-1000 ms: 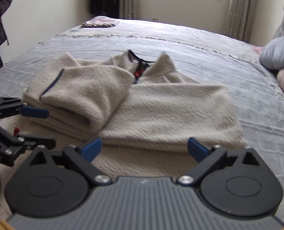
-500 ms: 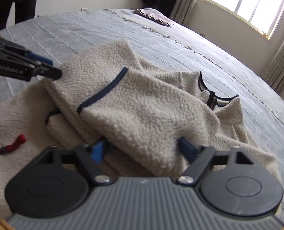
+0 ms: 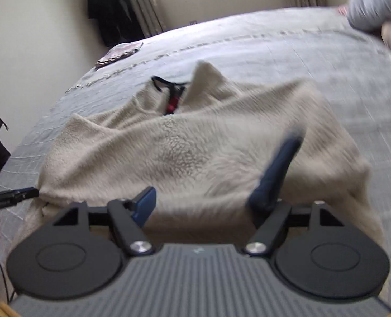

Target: Fold large clothes

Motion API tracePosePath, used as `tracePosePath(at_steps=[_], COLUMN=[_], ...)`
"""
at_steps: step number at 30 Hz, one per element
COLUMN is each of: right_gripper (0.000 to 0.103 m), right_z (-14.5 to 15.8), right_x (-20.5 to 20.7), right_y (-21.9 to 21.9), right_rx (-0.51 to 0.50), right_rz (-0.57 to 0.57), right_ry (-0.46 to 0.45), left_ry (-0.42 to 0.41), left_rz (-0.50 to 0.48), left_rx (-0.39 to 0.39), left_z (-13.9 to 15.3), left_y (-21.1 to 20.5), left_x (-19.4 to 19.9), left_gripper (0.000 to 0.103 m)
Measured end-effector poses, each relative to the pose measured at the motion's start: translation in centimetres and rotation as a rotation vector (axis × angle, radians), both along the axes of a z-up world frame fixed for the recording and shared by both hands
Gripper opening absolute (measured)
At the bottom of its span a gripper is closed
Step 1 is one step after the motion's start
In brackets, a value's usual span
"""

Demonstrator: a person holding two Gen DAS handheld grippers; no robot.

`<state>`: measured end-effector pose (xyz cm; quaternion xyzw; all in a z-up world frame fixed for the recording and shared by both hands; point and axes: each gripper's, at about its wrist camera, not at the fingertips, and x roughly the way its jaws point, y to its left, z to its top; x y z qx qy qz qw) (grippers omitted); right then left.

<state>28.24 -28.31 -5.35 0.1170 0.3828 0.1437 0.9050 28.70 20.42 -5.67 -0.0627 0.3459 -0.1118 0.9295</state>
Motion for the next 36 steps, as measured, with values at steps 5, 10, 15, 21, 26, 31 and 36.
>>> tracePosePath(at_steps=[5,10,15,21,26,31,36], right_gripper=[0.072,0.07,0.07,0.023,0.014,0.018,0.045], right_z=[-0.8,0.5,1.1,-1.8,1.1,-2.0,-1.2], right_x=[-1.6,0.3,2.6,4.5,0.1,1.2,0.0], right_y=[-4.5,-4.9,-3.4,-1.6,1.5,1.0,-0.6], right_rx=[0.097,0.195,0.109,-0.055,-0.222,-0.289,-0.187], right_rz=[-0.038,-0.076,-0.114,-0.123,-0.08,-0.094,-0.154], right_ry=[-0.016,-0.064,-0.082,-0.002,-0.258,-0.131,-0.132], left_ry=[-0.07,-0.117,-0.137,-0.078,-0.142,-0.136,-0.161], left_rz=[0.008,0.01,0.029,0.072,0.119,0.087,0.009], left_rx=[-0.002,0.051,0.074,0.177,0.155,0.159,0.111], left_z=[1.7,2.6,2.4,-2.8,-3.1,-2.5,0.3], left_y=[-0.4,-3.0,-5.3,-6.9,-6.6,-6.7,-6.9], left_x=[0.2,2.6,6.4,8.4,7.2,6.4,4.0], left_gripper=[0.038,0.037,0.037,0.037,0.037,0.037,0.037])
